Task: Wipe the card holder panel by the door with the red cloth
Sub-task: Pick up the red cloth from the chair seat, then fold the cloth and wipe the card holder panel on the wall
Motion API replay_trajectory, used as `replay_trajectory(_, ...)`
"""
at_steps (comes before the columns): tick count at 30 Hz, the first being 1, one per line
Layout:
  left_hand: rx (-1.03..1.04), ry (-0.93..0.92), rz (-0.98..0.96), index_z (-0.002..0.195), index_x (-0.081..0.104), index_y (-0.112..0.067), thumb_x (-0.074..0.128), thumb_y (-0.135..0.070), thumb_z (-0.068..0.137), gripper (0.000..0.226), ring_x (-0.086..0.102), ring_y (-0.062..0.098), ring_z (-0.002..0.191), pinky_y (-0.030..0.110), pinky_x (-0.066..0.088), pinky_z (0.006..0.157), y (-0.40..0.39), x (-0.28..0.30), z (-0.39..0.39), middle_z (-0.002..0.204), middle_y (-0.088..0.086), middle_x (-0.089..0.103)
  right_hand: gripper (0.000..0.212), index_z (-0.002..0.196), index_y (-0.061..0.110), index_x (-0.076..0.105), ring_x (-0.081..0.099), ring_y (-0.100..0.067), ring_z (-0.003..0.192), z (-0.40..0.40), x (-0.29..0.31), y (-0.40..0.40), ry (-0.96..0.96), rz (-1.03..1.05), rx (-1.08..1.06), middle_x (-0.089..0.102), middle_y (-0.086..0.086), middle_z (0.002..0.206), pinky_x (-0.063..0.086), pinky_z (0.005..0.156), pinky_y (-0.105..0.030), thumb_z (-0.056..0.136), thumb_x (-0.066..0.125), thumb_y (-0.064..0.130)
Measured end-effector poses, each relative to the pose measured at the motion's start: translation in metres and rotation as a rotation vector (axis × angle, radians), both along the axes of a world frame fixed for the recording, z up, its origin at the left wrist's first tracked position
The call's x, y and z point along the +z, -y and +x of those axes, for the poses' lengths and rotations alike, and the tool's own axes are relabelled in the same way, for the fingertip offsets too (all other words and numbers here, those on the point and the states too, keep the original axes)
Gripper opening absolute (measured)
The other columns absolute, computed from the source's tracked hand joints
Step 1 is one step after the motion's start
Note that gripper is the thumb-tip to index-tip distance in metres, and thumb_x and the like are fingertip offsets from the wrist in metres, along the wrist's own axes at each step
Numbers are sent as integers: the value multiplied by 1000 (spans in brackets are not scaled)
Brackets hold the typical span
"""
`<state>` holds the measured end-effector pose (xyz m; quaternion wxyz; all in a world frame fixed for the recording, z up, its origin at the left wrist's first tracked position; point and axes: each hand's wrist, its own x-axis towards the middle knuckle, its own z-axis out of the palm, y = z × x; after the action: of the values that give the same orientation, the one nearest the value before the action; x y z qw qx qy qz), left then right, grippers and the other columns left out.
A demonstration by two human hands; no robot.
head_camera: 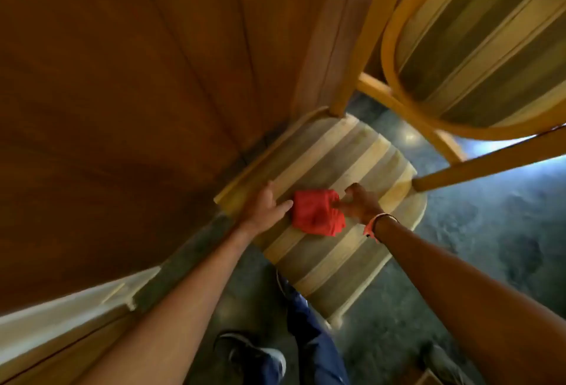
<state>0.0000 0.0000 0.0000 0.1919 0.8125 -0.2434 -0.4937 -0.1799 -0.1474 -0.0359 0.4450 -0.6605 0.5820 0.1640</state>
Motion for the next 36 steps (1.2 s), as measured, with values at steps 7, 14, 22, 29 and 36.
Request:
replay_trajectory(7, 276, -173, -5, 115, 44, -14, 76, -14, 81, 47, 62, 29, 102, 45, 55, 89, 20, -89, -48, 123, 19, 60, 56, 107, 12, 66, 63, -19, 85, -8, -66, -16, 22, 40, -290, 65, -1, 89, 47, 60, -30, 71, 90, 49)
replay_trajectory(14, 499, -280, -26, 121, 49, -9, 76, -3, 79, 50, 66, 23, 98, 28, 61, 68, 26, -71, -41, 125, 15, 61, 32, 106, -2, 75, 73, -34, 100, 14, -35, -20, 217, 175, -455, 75, -27, 122, 63, 90, -47, 83, 86, 18)
replay_trajectory(22, 475, -91, -368, 128, 48, -6, 76, -5, 80, 56, 60, 13, 91, 4, 49, 59, 26, 70, 20, 118, 9, 62, 27, 101, 11, 77, 76, -27, 93, 72, 94, -2, 593, 100, -374, 80, -9, 97, 65, 80, -34, 79, 89, 21)
replay_trajectory(29, 436, 201, -697, 126, 45, -11, 76, -14, 83, 54, 60, 14, 96, 15, 54, 71, 11, 238, 70, 119, 7, 59, 35, 112, 13, 69, 71, -9, 85, 136, 257, -7, 940, -167, -179, 73, 5, 97, 61, 66, -16, 83, 86, 22)
replay_trajectory(36, 413, 399, -931, 129, 41, -23, 75, -25, 84, 56, 65, 17, 105, 29, 60, 78, -37, 387, 110, 121, 2, 59, 27, 99, 14, 64, 68, -9, 80, 188, 409, -45, 1221, -365, -44, 71, 5, 89, 59, 81, -33, 83, 86, 13)
